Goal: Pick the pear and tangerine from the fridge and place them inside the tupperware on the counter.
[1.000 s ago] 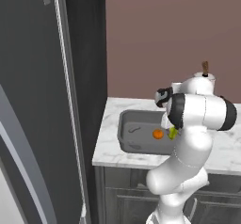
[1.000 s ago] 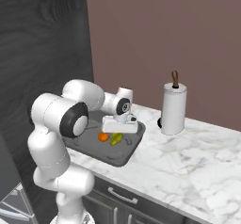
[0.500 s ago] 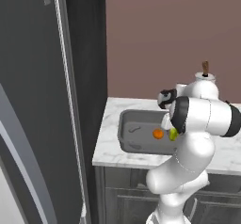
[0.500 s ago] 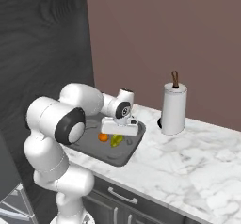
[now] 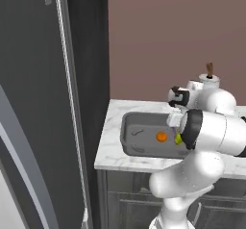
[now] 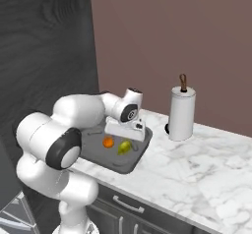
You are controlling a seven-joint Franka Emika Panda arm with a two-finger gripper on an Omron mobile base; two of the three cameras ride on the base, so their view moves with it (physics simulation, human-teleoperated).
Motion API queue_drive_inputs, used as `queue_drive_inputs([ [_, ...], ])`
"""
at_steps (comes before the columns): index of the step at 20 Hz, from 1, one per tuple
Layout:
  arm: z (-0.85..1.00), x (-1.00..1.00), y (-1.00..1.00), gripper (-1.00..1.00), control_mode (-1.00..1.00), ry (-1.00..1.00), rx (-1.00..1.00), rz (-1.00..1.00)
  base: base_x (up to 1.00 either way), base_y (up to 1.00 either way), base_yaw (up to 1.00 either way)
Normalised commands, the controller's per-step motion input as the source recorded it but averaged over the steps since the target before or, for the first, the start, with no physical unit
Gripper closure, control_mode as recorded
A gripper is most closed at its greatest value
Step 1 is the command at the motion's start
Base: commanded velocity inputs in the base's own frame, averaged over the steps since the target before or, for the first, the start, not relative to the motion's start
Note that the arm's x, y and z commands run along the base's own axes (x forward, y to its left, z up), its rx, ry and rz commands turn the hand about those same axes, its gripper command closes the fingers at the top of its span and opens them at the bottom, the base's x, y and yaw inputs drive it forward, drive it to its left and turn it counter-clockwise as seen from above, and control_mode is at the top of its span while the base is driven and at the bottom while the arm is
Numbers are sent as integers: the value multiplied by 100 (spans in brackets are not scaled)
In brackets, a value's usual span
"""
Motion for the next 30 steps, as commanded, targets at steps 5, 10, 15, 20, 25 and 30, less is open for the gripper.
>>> queue_drive_inputs([
  [5, 48, -38, 0, -100, -100, -34, -19, -26, 0, 0, 0],
  [10, 51, -49, 0, -100, -100, -38, -23, -22, 0, 0, 0],
  [15, 54, -56, 2, -100, -100, -27, -12, -12, 0, 0, 0],
  [20, 69, -54, 0, -100, -100, -12, 0, -1, 0, 0, 0],
  [25, 66, -56, 0, -100, -100, -3, 0, 0, 0, 0, 0],
  [30, 59, -46, 0, -100, -100, 0, 0, 0, 0, 0, 0],
])
